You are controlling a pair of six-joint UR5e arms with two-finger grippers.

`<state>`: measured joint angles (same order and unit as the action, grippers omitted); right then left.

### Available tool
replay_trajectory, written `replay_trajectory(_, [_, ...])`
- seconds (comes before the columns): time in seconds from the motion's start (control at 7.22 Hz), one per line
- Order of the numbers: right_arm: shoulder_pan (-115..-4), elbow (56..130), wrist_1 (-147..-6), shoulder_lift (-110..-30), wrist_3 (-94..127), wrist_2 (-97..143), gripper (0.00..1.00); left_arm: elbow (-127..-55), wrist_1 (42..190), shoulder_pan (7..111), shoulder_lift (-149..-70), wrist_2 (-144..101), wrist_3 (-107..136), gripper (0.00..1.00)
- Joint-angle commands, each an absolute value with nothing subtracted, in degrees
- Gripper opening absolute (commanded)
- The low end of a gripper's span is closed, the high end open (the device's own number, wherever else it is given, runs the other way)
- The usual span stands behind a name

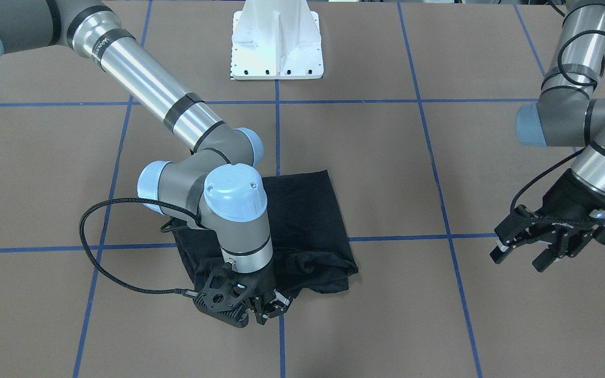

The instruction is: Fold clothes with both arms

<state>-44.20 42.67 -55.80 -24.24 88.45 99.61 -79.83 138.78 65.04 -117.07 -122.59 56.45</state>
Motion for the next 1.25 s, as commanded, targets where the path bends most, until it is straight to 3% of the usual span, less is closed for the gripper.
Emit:
replay_trajectory(0.0, [-44.9,54.7,-56.8,-32.7,86.8,104.5,0.00,-80.1,138.8,65.0,-117.0,-122.5,56.4,1.00])
replay_trajectory(0.28, [-49.1,64.8,-64.5,-40.4,79.9,111.1,0.00,-81.1,138.7,65.1,-116.0,-122.7,55.7,1.00])
replay_trajectory(0.42, [-53.5,70.9,-67.9,-46.3,73.2,116.9,0.29,-81.2,138.7,65.3,-115.1,-122.4,53.4,1.00])
replay_trajectory(0.55, [-58.7,75.4,-69.3,-52.8,66.1,121.8,0.37,-81.6,138.7,66.0,-113.7,-122.6,46.8,1.00])
replay_trajectory(0.69, [-64.5,77.8,-69.5,-59.3,57.0,127.1,0.61,-81.7,138.6,67.7,-112.3,-123.0,41.2,1.00])
replay_trajectory(0.83, [-70.5,78.4,-69.3,-64.8,48.4,132.1,1.00,-82.5,138.7,69.3,-109.5,-123.5,34.3,1.00])
replay_trajectory(1.11, [-78.9,80.6,-69.5,-76.4,31.0,135.9,1.00,-85.2,138.9,70.9,-100.3,-123.5,20.3,1.00])
